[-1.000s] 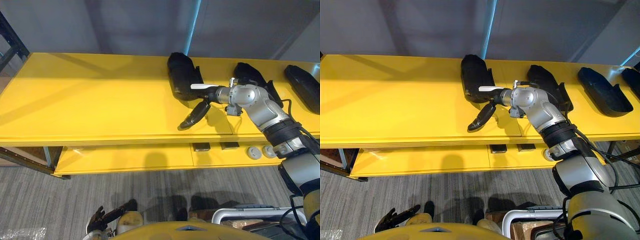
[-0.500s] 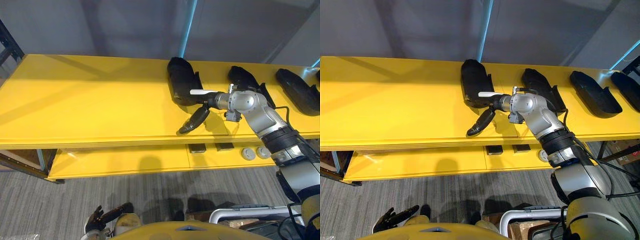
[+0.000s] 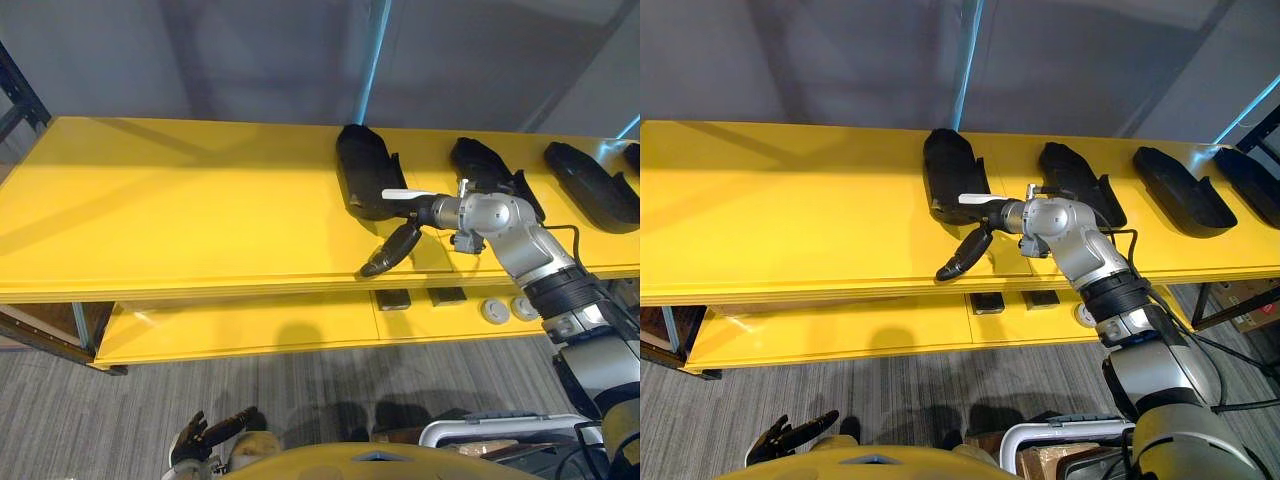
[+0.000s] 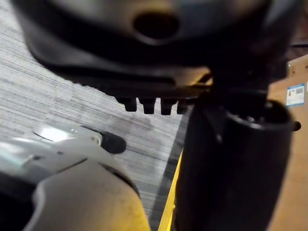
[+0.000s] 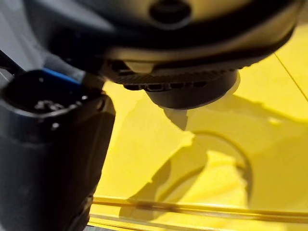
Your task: Walk over and take three plastic housings, then place them on the shelf
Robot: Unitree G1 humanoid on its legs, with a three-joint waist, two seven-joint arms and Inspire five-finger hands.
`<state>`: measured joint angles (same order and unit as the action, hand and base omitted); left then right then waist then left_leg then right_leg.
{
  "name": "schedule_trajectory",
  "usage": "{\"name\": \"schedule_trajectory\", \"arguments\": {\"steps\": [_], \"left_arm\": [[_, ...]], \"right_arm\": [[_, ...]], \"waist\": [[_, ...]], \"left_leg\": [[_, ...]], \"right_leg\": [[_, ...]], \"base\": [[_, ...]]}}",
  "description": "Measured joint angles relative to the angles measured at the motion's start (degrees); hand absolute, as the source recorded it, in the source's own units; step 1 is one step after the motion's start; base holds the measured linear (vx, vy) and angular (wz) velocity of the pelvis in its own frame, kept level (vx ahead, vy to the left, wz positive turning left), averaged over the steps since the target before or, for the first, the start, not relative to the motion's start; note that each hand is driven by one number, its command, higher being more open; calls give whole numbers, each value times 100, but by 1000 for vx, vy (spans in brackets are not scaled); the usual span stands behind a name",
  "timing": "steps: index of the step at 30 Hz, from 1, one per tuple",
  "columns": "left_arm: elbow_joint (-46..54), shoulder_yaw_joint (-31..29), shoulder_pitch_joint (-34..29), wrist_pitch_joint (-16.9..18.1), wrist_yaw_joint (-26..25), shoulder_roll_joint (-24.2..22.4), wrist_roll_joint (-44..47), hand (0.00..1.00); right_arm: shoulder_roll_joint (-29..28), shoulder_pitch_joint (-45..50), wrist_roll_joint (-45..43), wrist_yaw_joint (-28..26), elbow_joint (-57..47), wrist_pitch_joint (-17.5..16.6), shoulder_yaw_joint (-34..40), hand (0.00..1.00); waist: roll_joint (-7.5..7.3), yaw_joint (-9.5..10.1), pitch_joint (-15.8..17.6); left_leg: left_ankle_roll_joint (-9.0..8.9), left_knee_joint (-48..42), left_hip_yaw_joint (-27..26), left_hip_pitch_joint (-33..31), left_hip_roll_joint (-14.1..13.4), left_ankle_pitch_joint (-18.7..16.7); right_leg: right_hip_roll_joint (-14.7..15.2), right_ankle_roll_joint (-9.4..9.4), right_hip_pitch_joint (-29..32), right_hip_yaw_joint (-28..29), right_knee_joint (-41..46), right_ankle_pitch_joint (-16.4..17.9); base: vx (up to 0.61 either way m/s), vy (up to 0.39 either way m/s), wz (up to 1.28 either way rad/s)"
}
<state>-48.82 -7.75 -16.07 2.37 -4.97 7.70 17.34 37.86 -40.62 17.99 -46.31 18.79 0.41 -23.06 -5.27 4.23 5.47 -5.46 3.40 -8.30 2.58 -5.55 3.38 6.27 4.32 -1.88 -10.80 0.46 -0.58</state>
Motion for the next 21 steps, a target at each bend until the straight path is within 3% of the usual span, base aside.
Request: {"name": "schedule_trajectory", "arguments": {"steps": [6, 15, 21], "left_arm": [[0, -2, -2, 1, 3, -2, 0, 100], [-2, -7, -11, 73, 26, -6, 3, 100], [-2, -2, -22, 161, 222, -11, 18, 100]], "right_arm": [[0, 155, 185, 318, -50, -313, -15, 100], [4, 117, 182, 820, 80, -474, -127, 100], [348, -616, 80, 1069, 230, -494, -180, 100]], "waist": [[-1, 0, -3], [-3, -14, -5], [-3, -52, -5]], "left_leg": [[0, -1, -9, 0, 0, 0], [16, 45, -6, -1, -3, 26], [29, 132, 0, 7, -6, 86]], "right_leg": [[1, -1, 13, 7, 15, 1], [-5, 1, 9, 3, 18, -4], [-26, 19, -10, 0, -69, -51]], "base": [[0, 0, 0], [0, 0, 0], [0, 0, 0]]}}
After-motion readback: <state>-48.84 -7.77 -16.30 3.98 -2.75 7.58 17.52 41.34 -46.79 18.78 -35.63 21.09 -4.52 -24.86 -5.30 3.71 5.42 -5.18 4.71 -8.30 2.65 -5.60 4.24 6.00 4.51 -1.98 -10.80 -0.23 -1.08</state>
